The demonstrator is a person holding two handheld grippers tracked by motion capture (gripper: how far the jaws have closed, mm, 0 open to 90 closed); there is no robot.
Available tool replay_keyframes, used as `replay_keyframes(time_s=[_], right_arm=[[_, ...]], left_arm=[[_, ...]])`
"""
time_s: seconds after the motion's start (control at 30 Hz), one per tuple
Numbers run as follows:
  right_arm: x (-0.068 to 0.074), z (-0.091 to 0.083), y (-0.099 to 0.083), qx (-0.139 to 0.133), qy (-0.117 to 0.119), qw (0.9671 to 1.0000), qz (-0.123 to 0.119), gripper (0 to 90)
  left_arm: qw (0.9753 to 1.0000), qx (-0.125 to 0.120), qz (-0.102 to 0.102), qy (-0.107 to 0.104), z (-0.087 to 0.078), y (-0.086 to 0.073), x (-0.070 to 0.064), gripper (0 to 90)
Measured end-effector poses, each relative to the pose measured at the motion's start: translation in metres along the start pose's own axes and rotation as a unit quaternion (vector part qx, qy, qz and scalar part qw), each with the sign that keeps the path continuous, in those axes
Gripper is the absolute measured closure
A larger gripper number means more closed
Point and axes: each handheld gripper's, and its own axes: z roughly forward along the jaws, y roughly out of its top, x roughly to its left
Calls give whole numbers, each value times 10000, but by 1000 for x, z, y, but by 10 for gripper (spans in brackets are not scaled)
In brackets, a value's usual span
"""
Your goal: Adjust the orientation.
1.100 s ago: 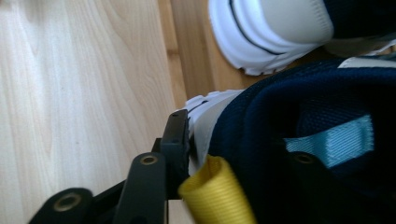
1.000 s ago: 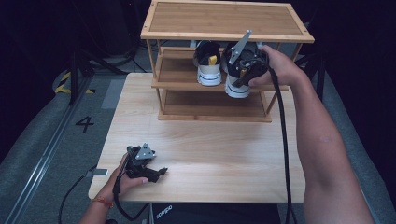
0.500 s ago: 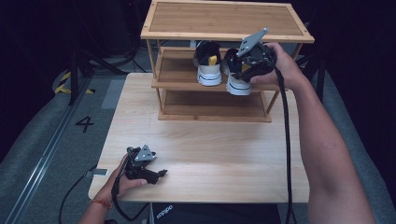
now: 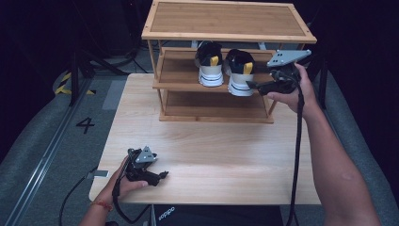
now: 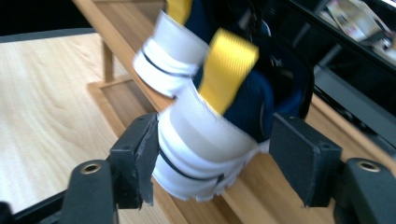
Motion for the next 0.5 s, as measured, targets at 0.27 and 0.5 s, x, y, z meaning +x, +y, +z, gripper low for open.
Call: replay_keyframes(time_s=[0.27, 0.5], right_arm=[[-5, 29, -18, 122, 110, 9975, 689, 283], [-11, 40, -13, 176, 156, 9972, 710, 316]], left_arm=[[10000, -4, -3, -5, 0, 0, 0, 153], [10000, -4, -4, -21, 1, 0, 0, 152]])
